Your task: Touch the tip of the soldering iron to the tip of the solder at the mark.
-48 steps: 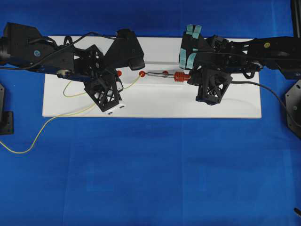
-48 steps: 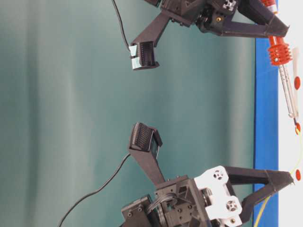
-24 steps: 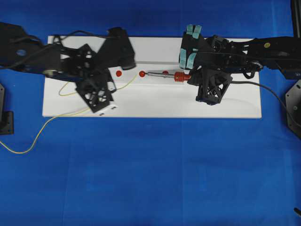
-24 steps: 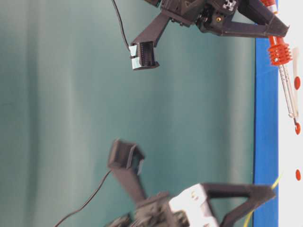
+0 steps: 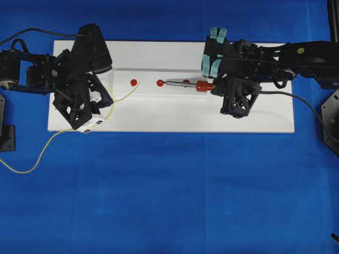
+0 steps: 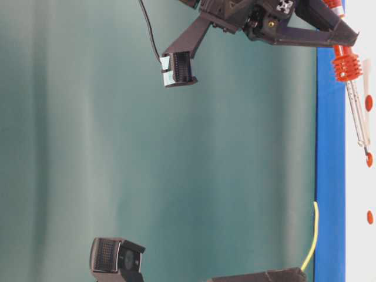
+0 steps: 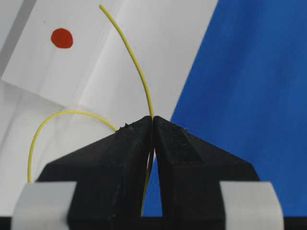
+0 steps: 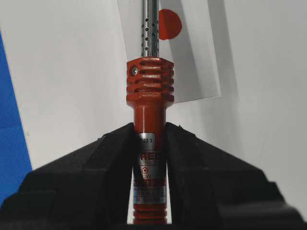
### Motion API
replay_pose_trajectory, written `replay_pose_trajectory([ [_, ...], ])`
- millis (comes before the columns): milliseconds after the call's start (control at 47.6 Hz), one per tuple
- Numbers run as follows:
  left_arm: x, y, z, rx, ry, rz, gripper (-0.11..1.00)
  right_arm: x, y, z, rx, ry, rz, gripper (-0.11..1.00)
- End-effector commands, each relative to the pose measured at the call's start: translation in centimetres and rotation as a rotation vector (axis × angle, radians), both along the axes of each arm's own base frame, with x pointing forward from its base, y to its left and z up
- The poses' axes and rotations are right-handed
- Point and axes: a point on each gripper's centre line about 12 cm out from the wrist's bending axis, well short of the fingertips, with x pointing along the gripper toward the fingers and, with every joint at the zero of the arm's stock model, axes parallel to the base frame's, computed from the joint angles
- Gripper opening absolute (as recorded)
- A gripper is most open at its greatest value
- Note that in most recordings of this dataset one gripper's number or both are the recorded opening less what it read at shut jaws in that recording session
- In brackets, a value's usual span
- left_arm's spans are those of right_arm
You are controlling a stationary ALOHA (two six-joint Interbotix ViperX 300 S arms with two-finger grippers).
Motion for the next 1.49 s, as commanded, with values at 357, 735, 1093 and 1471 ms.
replay_pose_trajectory([
  [357,0.0,0.0,0.8,0.001,-0.035,0.0,0.04,-2.7,0.6,4.5,-0.035,-0.14,0.004,0.06],
  [735,0.1,-0.1,0.9,0.004,-0.038,-0.004,0.04,-8.0,1.6,5.2,-0.019,-0.175,-0.029,0.06],
  [1093,1.9,0.0,1.4,0.004,-0.047,-0.004,0.04,-8.2,1.6,4.5,-0.018,-0.144,-0.028,0.06],
  [1471,7.8,0.1,0.5,0.008,-0.018,-0.017,0.04,-8.1,1.5,4.4,-0.029,-0.137,-0.021,0.06],
])
